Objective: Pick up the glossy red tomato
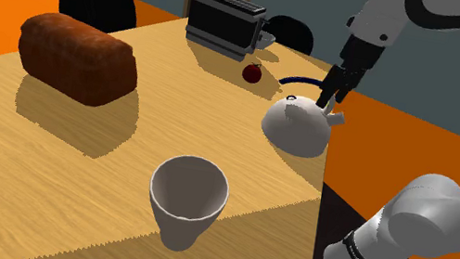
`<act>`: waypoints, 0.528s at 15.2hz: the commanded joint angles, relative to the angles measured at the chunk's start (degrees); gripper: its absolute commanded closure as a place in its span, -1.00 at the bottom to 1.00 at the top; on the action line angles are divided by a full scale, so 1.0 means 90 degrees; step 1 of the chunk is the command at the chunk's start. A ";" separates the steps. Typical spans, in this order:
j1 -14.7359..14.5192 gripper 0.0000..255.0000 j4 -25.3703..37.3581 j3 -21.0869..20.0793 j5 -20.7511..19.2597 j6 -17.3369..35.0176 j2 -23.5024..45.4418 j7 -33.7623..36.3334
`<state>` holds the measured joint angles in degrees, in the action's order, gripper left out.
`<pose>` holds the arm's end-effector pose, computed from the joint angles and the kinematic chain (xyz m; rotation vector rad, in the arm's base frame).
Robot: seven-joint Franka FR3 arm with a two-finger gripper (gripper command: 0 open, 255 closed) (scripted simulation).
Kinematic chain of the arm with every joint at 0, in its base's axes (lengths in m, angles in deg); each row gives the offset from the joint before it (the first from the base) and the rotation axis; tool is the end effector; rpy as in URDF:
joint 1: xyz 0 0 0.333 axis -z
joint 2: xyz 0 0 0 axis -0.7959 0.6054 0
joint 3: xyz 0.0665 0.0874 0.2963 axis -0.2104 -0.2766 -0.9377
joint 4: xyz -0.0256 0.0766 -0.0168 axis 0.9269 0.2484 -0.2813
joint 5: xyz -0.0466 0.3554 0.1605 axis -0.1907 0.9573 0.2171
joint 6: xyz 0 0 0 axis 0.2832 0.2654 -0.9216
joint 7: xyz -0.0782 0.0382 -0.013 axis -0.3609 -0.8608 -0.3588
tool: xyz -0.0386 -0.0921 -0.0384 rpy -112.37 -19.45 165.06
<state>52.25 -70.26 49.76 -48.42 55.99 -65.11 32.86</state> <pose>0.3053 0.0428 0.5884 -3.0971 -0.0186 0.0214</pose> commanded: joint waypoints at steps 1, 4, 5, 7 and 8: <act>0.0000 -1.00 0.0000 0.0000 0.0000 0.0000 0.0000 0.0000; 0.0052 -1.00 0.0486 0.0174 -0.0161 0.0183 0.0818 -0.0333; 0.0066 -1.00 0.0666 0.0227 -0.0207 0.0229 0.1092 -0.0440; 0.0088 -1.00 0.1051 0.0326 -0.0287 0.0298 0.1641 -0.0646; 0.0099 -1.00 0.1256 0.0370 -0.0322 0.0320 0.1916 -0.0747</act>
<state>53.15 -60.55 52.90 -51.09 58.31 -50.48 26.82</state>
